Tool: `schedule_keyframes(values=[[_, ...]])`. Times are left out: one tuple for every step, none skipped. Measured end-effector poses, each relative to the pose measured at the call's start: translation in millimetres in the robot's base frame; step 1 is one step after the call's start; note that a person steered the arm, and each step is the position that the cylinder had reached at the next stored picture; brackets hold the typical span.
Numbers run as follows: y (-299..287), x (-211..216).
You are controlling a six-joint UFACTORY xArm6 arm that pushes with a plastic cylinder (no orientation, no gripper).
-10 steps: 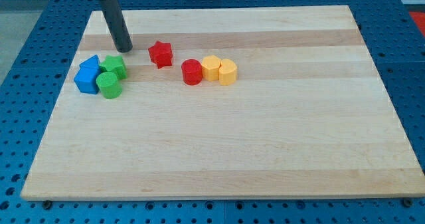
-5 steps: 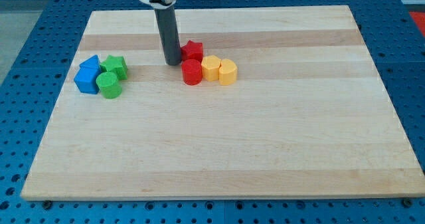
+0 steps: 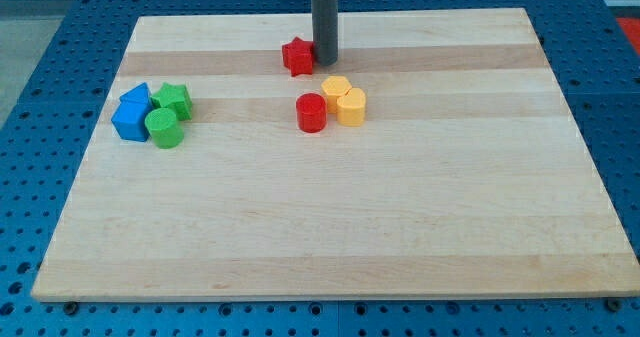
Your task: Move the red star towards the top center of the board
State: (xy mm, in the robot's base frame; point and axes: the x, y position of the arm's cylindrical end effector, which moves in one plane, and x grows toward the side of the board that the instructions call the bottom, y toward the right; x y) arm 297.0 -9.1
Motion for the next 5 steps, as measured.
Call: schedule_keyframes(values=[[-5.7,33.0],[-35.1,52.4],[-52.9,34.5],[-39.4,0.8],[-27.1,-25.1]])
